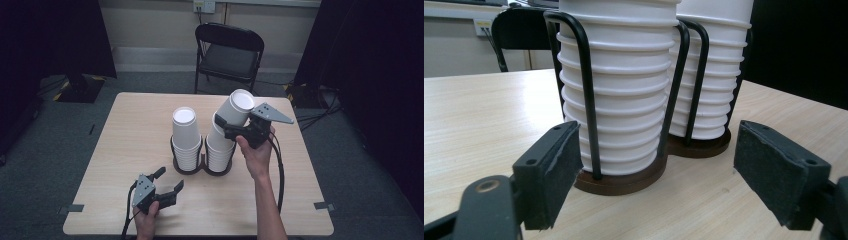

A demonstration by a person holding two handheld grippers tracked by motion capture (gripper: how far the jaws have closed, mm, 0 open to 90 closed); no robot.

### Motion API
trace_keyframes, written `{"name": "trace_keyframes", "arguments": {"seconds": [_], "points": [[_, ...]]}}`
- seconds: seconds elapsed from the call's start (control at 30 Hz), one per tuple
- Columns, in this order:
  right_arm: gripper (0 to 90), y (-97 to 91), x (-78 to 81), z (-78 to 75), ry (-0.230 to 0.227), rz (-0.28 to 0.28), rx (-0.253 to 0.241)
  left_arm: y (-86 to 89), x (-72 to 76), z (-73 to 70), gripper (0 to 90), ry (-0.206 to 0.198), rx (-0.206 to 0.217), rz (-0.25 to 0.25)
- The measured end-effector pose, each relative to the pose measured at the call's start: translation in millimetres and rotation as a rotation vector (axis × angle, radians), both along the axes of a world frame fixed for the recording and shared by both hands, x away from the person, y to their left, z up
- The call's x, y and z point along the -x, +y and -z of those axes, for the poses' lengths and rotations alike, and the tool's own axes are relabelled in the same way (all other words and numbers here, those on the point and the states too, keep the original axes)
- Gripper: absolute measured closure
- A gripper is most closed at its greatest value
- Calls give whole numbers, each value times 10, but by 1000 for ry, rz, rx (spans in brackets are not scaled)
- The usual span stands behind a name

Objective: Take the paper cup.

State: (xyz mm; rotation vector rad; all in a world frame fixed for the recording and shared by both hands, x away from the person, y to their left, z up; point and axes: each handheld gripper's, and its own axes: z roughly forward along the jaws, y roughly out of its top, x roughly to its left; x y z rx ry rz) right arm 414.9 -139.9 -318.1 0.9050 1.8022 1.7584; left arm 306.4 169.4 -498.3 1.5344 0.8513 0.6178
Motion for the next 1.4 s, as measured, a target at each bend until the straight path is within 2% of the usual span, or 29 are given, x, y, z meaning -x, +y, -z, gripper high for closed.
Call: {"name": "trace_keyframes", "arguments": {"seconds": [0.17,0.33,0.43,0.57,0.73,0.83,1.0,1.07,1.2,1.4], "points": [[137,-52,39,-28,3,-1,-1,4,1,2,177,-1,3,2],[138,-162,89,-51,-2,19,-30,-17,-23,-8,169,13,-32,35],[139,-240,126,-75,-5,28,-39,-17,-28,-8,180,15,-35,41],[139,-345,173,-87,-9,43,-60,-7,-35,-8,215,21,-24,23],[139,-455,267,-87,0,62,-67,-20,-36,-12,216,20,-45,24],[139,-527,323,-57,8,71,-73,-42,-43,-14,203,32,-58,18],[140,-666,418,37,33,94,-102,-45,-46,-19,189,29,-79,28],[140,-702,455,82,49,98,-127,-41,-51,-18,184,40,-68,30],[140,-729,521,181,73,95,-136,-8,-54,-13,174,50,-31,60],[140,-740,637,366,109,94,-131,0,-64,-16,205,65,-28,79]]}}
